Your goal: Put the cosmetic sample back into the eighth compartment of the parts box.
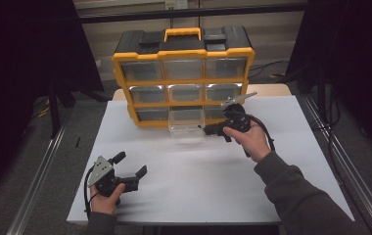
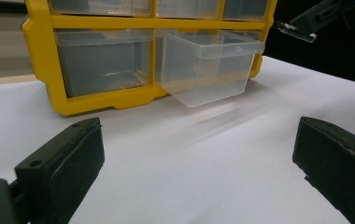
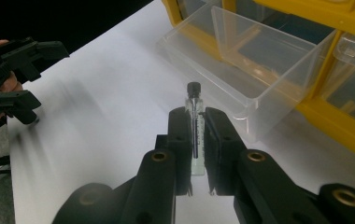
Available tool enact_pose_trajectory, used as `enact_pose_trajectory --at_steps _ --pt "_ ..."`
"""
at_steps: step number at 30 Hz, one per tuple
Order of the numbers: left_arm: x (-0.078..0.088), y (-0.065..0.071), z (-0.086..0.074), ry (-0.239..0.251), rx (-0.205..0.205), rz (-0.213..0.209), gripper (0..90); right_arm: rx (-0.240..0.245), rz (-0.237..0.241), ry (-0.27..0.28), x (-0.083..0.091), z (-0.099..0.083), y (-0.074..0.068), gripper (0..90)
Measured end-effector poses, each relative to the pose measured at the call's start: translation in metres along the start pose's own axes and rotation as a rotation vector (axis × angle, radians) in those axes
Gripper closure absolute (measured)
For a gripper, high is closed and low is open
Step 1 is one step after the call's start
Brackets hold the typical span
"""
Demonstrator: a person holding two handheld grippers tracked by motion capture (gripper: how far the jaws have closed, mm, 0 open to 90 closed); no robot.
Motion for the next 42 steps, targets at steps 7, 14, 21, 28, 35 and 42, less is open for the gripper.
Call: enact_pose_trajectory --at_steps 7,14,21,28,35,42 --pt "0.0 -0.001 0.0 0.0 -0.008 0.0 2.1 -0.006 -0.003 0.006 0.0 0.004 0.002 81.5" --pt "0.0 -0.001 0.0 0.0 -0.009 0.001 2.1 -0.009 -0.008 0.006 -0.001 0.006 0.005 81.5" --pt "0.0 -0.001 0.0 0.0 -0.008 0.0 2.1 -0.002 -0.015 0.009 -0.003 0.01 0.006 81.5" --pt "0.0 -0.001 0.001 0.002 -0.008 0.0 2.1 0.014 -0.02 0.011 -0.005 0.015 0.006 81.5" --pt "0.0 -0.001 0.001 0.001 -0.008 -0.001 2.1 0.018 -0.031 0.002 -0.006 0.019 0.007 81.5" --pt "0.0 -0.001 0.0 0.0 -0.008 0.0 2.1 0.021 -0.037 0.002 -0.008 0.021 0.009 81.5"
Point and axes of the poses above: each handheld gripper's, and its own axes: x roughly backward along the jaws, z roughly out of its top, y roughly to its right, the point moved 5 cm from there along -x, roughly forward along the jaws, and after that the axes turned 7 degrees about x, right-handed, at the moved point
